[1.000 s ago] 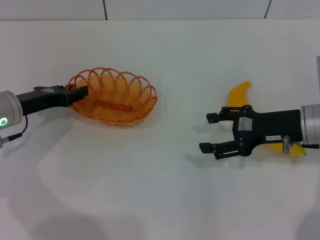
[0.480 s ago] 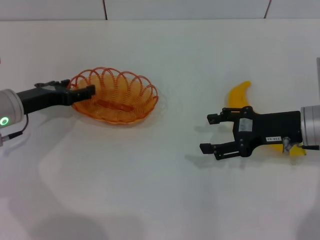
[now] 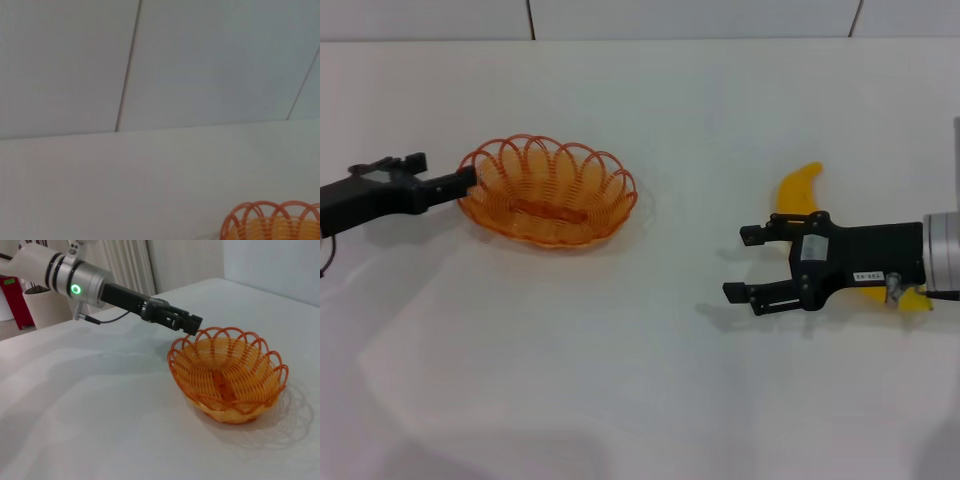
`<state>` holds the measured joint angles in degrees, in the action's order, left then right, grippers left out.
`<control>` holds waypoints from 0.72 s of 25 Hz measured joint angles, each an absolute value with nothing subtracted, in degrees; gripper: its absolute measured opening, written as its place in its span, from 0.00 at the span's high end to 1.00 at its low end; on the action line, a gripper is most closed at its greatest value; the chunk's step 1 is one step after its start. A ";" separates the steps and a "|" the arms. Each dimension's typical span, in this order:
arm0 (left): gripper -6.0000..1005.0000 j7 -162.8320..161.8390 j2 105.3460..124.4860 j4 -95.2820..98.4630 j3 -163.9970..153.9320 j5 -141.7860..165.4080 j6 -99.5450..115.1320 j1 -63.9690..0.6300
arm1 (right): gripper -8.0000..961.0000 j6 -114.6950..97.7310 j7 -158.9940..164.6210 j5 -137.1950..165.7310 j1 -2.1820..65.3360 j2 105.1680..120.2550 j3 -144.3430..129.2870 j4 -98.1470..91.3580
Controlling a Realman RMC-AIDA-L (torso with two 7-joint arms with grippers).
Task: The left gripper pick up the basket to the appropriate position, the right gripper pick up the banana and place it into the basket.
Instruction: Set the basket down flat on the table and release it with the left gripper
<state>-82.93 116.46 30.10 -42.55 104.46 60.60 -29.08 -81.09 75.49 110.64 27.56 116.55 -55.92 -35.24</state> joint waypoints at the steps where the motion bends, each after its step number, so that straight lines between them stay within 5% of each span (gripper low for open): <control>1: 0.11 -82.93 116.45 30.61 -42.56 104.37 61.31 -28.49 | 0.08 -81.08 75.49 110.56 27.53 116.55 -55.84 -35.24; 18: 0.11 -66.56 115.94 31.00 -41.77 103.85 69.74 -20.48 | 0.08 -79.16 75.16 104.05 25.34 116.86 -55.00 -38.09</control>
